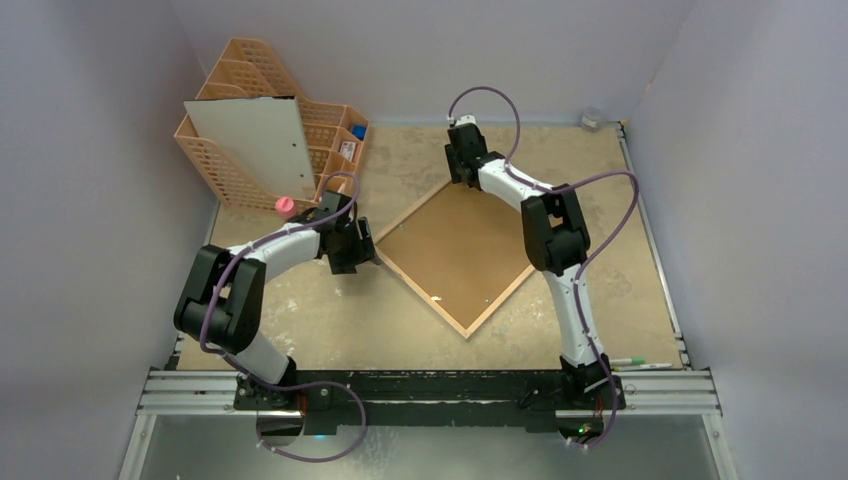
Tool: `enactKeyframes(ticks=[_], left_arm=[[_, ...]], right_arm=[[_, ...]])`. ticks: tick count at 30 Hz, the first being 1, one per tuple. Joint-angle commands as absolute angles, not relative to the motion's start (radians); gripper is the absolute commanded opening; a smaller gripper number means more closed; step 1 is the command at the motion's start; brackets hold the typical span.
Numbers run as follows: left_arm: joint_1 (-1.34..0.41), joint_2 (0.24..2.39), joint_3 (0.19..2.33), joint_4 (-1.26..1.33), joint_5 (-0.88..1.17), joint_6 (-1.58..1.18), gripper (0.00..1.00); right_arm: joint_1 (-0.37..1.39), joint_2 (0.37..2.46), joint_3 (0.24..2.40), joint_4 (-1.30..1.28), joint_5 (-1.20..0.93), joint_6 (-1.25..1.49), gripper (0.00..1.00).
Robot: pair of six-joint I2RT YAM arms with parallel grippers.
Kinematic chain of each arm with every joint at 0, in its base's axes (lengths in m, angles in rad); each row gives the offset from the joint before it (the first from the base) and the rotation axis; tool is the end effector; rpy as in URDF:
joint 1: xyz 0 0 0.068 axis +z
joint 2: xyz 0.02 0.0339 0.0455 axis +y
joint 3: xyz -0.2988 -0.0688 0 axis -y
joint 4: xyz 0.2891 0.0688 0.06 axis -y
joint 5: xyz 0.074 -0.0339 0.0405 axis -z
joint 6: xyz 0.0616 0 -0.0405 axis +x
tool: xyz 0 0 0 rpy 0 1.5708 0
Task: Put the photo into the frame
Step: Install the photo frame at the center of the board.
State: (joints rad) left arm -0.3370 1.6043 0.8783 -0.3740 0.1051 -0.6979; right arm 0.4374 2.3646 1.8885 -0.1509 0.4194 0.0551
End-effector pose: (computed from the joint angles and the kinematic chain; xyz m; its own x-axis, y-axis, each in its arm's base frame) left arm 0.3257 -0.1210 0.1445 -0.8846 -0.3672 -0.2875 -0.2541 0.8964 -0.3631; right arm 0.5750 0.2412 0.1674 -0.5355 -0.1949 -0.8217 -0.0588 0.9792 -0.1940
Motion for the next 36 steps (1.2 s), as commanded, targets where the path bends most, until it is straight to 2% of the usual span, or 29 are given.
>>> enactKeyframes(ticks=[1, 9, 16, 24, 36], left_arm=[[-0.341, 1.597, 0.853, -0.315, 0.097, -0.704, 0.63], [-0.339, 1.537, 0.832, -0.203, 0.215, -0.746, 0.72], [-0.339, 1.565, 0.828, -0.192, 0.249, -0.793, 0.74], [-0.339, 1.626, 0.855, -0.197, 0.275, -0.77, 0.74], [-0.339, 1.748, 0.978, -0.157, 0.345, -0.752, 0.73]], right_arm=[[0.434, 2.249, 1.873, -0.174, 0.343, 0.125, 0.6], [0.282, 2.167, 1.849, -0.191, 0.254, 0.286, 0.76], [0.115, 2.19, 1.8, -0.212, 0.133, 0.327, 0.87], [0.011, 2.169, 1.667, -0.198, -0.026, 0.401, 0.88], [0.002, 2.025, 1.417, -0.189, -0.164, 0.516, 0.87]])
